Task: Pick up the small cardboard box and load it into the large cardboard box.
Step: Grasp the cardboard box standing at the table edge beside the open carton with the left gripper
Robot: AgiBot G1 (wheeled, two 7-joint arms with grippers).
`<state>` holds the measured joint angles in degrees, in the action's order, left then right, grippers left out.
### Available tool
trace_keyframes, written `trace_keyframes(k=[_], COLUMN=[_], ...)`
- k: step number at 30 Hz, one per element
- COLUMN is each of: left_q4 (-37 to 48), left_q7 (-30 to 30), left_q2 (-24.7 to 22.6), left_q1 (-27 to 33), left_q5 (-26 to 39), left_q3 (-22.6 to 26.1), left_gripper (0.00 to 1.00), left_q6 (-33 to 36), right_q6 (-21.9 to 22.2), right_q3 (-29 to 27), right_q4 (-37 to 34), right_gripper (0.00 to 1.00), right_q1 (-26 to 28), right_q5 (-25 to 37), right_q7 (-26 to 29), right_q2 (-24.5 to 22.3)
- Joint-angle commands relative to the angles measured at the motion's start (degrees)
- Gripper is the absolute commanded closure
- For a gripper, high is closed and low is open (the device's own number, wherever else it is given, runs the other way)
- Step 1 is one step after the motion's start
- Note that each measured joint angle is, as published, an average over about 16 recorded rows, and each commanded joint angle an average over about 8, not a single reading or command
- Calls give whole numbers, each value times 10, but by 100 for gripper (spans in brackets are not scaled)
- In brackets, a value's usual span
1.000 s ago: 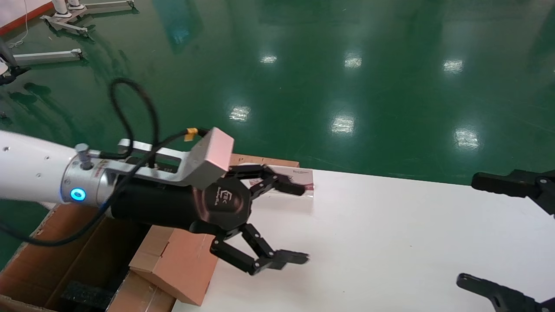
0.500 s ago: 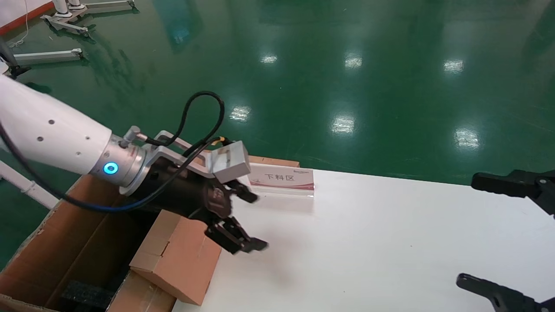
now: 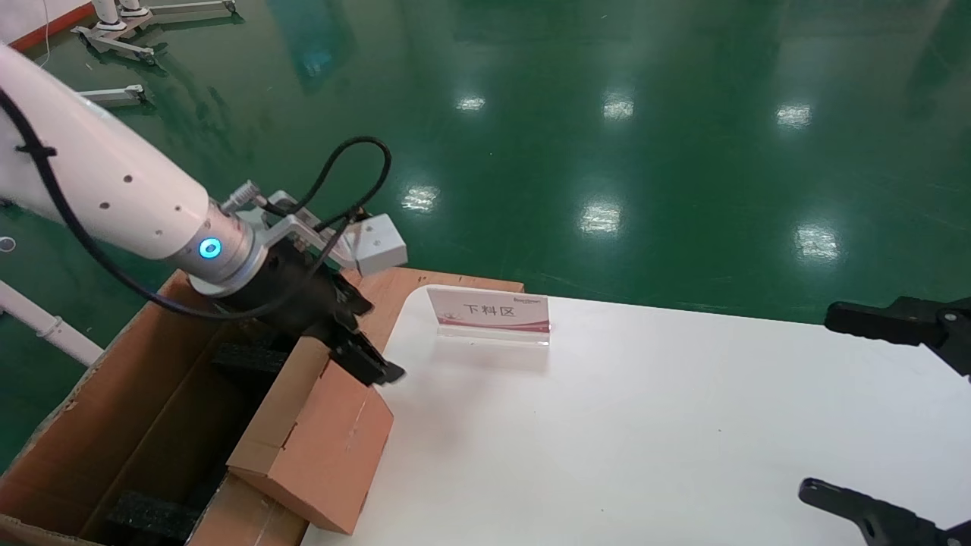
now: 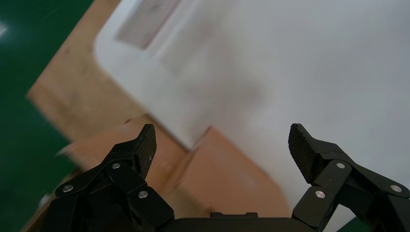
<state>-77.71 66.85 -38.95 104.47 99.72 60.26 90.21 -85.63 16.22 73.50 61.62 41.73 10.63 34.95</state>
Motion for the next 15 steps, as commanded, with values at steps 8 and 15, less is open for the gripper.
trace_keyframes(k=[8, 15], left_q4=[-1, -1], left_q7=[76, 127], left_q2=[-7, -2], left_q1=[66, 103], left_q5=[24, 10], left_q3=[100, 166], left_gripper=[0, 0], left_q6=[0, -1], right_q6=[0, 0], right_q3=[0, 1], right_q4=[0, 0], right_gripper=[0, 0], right_q1=[0, 0], right_q5=[0, 0], right_q7=[0, 0], right_q2=[0, 0])
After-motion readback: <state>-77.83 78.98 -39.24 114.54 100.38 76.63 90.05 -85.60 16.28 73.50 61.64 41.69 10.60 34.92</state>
